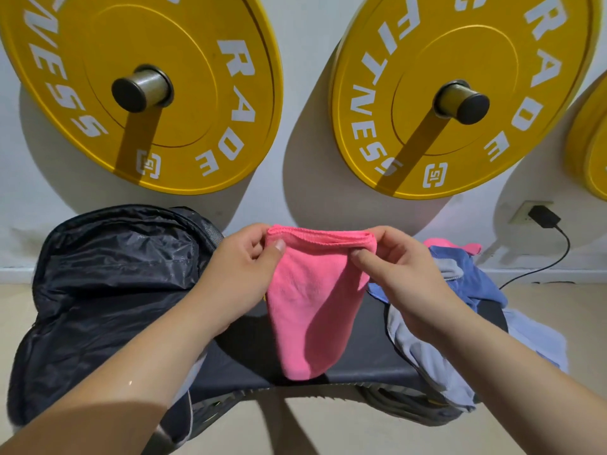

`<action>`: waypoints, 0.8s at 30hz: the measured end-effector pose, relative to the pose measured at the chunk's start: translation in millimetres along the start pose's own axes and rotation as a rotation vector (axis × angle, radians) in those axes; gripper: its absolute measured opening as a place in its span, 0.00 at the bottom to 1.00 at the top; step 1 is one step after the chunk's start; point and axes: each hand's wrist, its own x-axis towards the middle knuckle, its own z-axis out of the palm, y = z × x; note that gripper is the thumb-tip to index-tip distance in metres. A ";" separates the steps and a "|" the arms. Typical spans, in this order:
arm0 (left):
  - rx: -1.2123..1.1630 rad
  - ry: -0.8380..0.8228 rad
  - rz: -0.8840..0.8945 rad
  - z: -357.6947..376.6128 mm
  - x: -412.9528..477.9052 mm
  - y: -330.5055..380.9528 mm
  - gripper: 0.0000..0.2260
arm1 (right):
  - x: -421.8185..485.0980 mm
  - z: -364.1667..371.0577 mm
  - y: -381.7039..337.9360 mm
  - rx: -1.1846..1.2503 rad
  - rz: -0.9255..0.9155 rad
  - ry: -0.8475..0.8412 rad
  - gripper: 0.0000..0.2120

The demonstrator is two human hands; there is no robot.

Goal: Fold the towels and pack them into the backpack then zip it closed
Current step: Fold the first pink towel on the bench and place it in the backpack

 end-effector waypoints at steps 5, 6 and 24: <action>-0.080 0.066 -0.011 6.9 -1.7 -0.4 0.07 | 0.9 -2.4 -2.7 0.269 0.338 -0.039 0.09; -0.088 0.056 -0.018 8.3 -1.5 -1.7 0.07 | 0.7 -3.1 -4.4 0.286 0.364 -0.043 0.11; 0.218 0.171 0.114 -3.8 84.3 -5.4 0.06 | 83.7 12.7 -9.0 -0.185 0.023 0.208 0.07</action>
